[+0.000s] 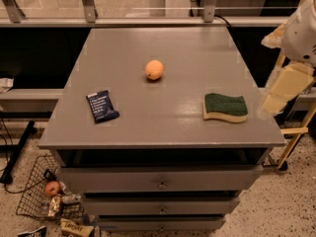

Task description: Pick orange

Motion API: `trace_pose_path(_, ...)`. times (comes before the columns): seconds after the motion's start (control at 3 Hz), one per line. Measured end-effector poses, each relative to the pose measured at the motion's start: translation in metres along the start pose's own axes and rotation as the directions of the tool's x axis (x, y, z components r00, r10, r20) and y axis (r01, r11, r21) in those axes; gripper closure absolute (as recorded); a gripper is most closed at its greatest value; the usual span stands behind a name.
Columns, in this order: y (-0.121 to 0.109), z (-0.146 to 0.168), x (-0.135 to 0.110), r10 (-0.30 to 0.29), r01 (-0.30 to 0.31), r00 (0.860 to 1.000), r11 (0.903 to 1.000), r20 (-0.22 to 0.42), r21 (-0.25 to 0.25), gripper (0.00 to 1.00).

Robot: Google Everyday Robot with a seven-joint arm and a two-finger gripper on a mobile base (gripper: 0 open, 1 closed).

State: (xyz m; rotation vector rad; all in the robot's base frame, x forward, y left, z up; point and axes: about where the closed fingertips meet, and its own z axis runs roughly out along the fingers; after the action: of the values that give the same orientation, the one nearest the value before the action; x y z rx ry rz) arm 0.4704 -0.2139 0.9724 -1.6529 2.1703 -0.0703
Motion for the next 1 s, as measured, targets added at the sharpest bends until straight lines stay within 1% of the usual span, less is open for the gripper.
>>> trace_pose_path(0.33, -0.058, 0.040, -0.040, -0.052, 0.052, 0.975, 0.9986, 0.215, 0.004, 0.00)
trace_pose_path(0.67, -0.106, 0.071, -0.080, -0.108, 0.117, 0.904, 0.9931, 0.413, 0.002, 0.00)
trace_pose_path(1.0, -0.133, 0.069, -0.089, -0.114, 0.111, 0.873, 0.9932, 0.475, 0.035, 0.00)
